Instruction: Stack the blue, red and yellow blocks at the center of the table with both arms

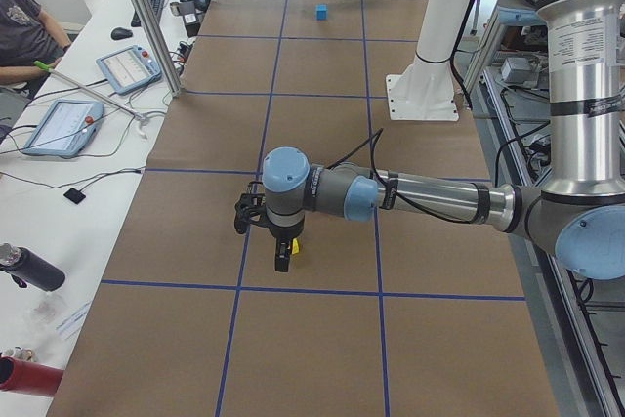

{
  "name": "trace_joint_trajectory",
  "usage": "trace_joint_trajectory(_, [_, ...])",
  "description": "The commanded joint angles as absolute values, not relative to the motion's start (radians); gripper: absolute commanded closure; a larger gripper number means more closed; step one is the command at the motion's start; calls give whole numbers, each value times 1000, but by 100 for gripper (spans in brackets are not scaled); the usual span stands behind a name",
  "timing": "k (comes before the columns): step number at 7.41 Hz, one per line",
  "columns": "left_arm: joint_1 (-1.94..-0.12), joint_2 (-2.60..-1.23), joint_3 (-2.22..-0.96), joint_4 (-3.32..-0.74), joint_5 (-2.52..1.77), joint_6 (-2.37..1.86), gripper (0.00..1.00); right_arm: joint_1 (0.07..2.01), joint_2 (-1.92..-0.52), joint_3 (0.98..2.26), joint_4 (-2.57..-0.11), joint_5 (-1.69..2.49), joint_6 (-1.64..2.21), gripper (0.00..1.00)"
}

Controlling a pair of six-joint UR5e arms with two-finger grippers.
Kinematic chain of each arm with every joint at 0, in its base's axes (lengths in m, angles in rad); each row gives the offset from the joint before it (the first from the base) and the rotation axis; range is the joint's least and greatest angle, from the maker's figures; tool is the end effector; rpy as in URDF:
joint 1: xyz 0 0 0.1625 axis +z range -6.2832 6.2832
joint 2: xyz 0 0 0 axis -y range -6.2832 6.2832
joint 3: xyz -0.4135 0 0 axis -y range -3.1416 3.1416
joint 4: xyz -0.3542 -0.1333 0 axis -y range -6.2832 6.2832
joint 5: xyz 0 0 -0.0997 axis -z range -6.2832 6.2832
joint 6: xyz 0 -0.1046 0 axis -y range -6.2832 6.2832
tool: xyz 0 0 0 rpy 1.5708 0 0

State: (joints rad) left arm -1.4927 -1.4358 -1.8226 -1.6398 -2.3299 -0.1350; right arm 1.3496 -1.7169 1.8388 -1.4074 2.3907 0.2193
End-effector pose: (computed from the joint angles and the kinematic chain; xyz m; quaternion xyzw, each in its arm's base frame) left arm -0.0293 -0.4117 0.5871 0.0465 0.3760 0.0080 0.9254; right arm -0.0339 -0.4097 0.5689 0.0410 -0.4135 -0.0575 0.9078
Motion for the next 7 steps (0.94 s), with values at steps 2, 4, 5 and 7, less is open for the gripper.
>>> trace_joint_trajectory(2, [-1493, -1436, -1835, -1640, -2330, -135, 0, 1119, -1717, 1839, -1234, 2323, 543, 2])
trace_joint_trajectory(4, [-1493, -1434, -1835, -1640, -2329, -135, 0, 1004, -1709, 1833, -1131, 2224, 705, 9])
trace_joint_trajectory(5, [-1493, -1434, -1833, -1640, -2329, -135, 0, 999, -1706, 1826, -1129, 2224, 706, 9])
trace_joint_trajectory(7, [-1493, -1434, -1832, -1640, -2329, -137, 0, 994, -1694, 1801, -1129, 2215, 695, 9])
